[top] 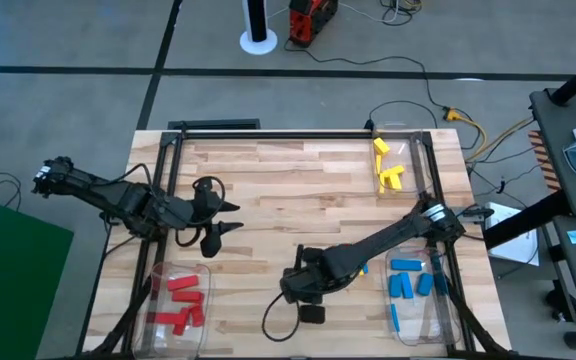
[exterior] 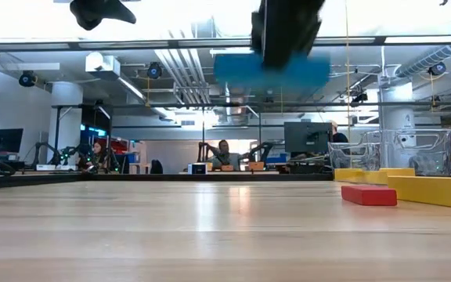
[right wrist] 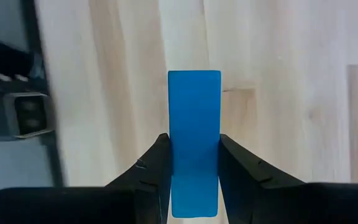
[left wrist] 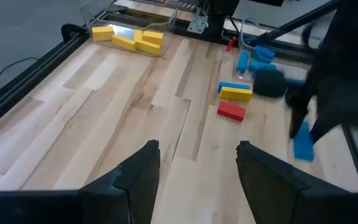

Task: Sort blocks
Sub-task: Put the blue block into the bottom right transparent bin

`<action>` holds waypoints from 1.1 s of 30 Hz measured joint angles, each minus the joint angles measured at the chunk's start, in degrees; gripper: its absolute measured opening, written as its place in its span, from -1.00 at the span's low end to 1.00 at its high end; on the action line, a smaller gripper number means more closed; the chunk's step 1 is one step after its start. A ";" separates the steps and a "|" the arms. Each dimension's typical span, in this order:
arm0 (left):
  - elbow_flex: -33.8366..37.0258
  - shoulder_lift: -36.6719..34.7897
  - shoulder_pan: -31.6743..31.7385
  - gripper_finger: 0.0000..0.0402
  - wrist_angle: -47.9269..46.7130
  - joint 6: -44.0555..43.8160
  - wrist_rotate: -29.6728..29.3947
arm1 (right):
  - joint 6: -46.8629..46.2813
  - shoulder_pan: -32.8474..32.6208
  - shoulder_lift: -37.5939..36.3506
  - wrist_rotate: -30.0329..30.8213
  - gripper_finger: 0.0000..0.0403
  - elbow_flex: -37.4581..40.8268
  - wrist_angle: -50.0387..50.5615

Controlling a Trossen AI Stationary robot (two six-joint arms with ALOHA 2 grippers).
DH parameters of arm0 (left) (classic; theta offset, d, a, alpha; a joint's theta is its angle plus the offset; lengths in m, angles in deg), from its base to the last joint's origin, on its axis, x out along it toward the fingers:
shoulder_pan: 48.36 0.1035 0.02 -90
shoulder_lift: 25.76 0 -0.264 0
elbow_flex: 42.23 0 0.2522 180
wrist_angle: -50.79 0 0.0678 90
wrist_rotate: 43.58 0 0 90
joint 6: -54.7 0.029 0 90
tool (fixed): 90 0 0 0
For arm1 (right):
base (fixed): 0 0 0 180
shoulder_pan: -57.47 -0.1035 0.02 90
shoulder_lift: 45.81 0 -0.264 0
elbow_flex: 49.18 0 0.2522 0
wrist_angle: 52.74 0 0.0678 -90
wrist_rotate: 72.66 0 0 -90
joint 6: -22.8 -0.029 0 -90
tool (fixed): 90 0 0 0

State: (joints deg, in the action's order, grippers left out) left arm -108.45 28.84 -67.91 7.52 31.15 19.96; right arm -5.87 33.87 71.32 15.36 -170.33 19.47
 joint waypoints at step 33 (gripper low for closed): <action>-0.01 3.11 0.26 -0.05 18.51 0.11 -5.44 | 1.98 -6.91 -38.24 8.09 -0.54 24.50 23.14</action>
State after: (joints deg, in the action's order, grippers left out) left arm -108.46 31.95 -67.66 26.02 31.26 14.53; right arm -3.89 26.96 33.08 23.45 -145.84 42.60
